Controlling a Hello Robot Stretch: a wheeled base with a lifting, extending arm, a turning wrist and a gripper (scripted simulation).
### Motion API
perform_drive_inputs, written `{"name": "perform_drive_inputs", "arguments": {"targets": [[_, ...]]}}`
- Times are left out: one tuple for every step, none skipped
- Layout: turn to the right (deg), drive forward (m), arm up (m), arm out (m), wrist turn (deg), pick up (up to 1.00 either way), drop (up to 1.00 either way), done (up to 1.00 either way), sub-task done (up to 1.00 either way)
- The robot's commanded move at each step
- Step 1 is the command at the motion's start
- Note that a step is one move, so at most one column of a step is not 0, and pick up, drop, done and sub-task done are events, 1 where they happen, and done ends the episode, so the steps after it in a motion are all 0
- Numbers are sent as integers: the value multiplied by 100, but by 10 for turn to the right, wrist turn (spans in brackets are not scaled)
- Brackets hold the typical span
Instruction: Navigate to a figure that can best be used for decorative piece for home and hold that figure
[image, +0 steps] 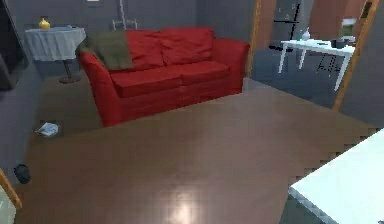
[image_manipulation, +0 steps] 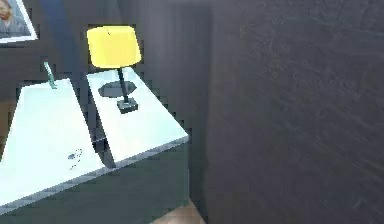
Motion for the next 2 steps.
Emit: {"name": "perform_drive_inputs", "arguments": {"targets": [[60,0,0,0,0,0,0,0,0],[0,15,0,0,0,0,0,0,0]]}}
